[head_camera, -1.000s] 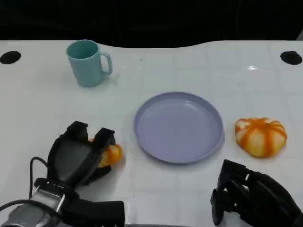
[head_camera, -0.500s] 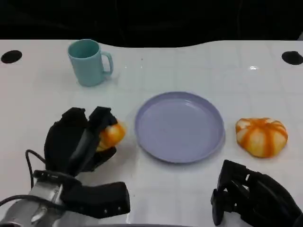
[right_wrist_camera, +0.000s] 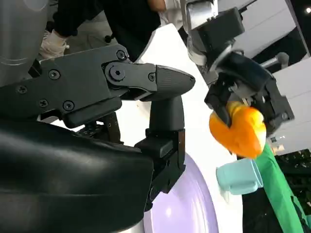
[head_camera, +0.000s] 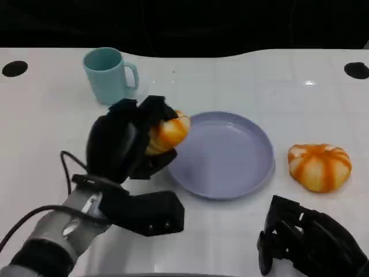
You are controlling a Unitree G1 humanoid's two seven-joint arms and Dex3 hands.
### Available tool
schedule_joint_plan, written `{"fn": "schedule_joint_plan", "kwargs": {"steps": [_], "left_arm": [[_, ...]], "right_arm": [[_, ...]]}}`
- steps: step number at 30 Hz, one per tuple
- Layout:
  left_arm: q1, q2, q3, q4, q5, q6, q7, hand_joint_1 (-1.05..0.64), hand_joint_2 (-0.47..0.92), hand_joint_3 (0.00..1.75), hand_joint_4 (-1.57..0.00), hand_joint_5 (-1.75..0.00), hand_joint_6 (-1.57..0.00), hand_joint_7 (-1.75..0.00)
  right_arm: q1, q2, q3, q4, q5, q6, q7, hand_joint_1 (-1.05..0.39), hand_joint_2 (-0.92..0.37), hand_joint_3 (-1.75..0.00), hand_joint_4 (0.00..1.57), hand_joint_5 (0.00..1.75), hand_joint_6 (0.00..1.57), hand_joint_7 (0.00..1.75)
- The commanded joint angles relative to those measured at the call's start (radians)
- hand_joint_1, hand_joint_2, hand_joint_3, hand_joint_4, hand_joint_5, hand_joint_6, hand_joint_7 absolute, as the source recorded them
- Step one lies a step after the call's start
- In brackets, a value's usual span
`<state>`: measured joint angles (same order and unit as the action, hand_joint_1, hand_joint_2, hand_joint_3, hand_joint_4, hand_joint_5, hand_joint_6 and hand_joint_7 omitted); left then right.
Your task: Grasp the bread from the table and place it into the plate.
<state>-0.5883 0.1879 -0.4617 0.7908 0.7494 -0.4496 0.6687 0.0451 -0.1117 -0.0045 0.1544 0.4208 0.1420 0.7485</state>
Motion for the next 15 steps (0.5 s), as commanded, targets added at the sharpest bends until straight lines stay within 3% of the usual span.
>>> {"fn": "schedule_joint_plan", "kwargs": {"steps": [1,15], "left_arm": [[-0.092,-0.024,-0.015,0.081,-0.024,-0.062,-0.078,-0.27,0.41,1.22,-0.92,-1.75,-0.72,-1.67],[-0.248,-0.110,-0.056,0.284,-0.014,-0.069,-0.199,-0.28,0.41,1.15,-0.93,-1.75,-0.68,-1.75]], "right_arm": [[-0.004,-0.009,-0.004,0.011,-0.005,-0.007,-0.006,-0.52,-0.92,-0.43,0.59,1.75,0.41,1.64],[-0.009,0.004,0.010,0.005,-0.007,-0.012,-0.009,-0.54,-0.92,-0.43,0.60,1.75,0.41,1.67]]}}
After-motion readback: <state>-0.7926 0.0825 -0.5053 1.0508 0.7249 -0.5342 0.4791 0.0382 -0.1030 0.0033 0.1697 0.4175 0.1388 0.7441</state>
